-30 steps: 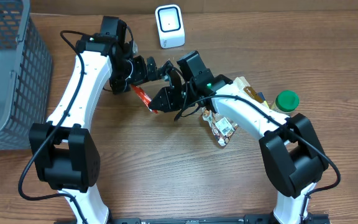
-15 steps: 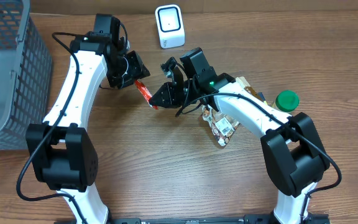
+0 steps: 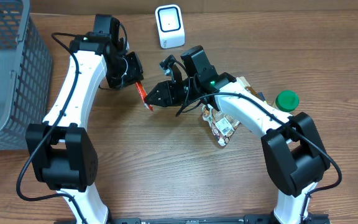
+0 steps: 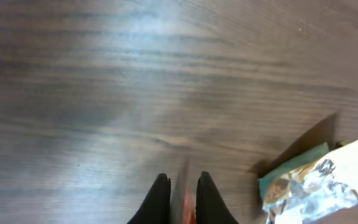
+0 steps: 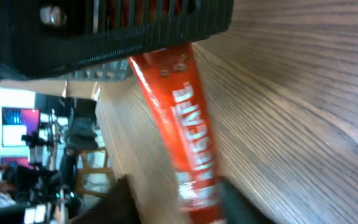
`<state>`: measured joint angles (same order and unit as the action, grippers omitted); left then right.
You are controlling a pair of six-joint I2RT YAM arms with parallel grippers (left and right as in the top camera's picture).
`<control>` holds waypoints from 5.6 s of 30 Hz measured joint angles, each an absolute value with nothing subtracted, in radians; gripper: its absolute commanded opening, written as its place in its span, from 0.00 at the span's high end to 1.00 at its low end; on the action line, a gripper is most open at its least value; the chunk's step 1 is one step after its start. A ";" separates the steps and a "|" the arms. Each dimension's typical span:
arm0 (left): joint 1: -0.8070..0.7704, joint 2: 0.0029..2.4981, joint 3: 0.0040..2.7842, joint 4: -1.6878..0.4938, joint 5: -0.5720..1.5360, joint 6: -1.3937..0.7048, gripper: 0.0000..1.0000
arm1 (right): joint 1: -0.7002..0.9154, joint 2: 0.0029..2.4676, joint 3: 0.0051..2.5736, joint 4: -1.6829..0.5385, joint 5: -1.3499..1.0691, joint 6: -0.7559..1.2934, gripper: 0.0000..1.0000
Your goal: Scan the item barcode
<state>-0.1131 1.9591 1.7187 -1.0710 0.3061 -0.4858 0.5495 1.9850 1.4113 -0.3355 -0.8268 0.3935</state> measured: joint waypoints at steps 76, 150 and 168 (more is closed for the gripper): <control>-0.204 1.959 1.695 -1.097 0.344 -0.574 0.76 | 0.392 1.985 1.411 -0.880 -0.598 0.101 0.09; 0.004 1.959 1.695 -1.166 -0.114 -0.464 0.00 | 0.714 2.088 1.354 -0.429 0.002 0.704 0.93; 0.004 1.959 1.695 -1.166 -0.114 -0.464 0.00 | 0.746 2.152 1.370 -0.208 0.008 0.542 0.80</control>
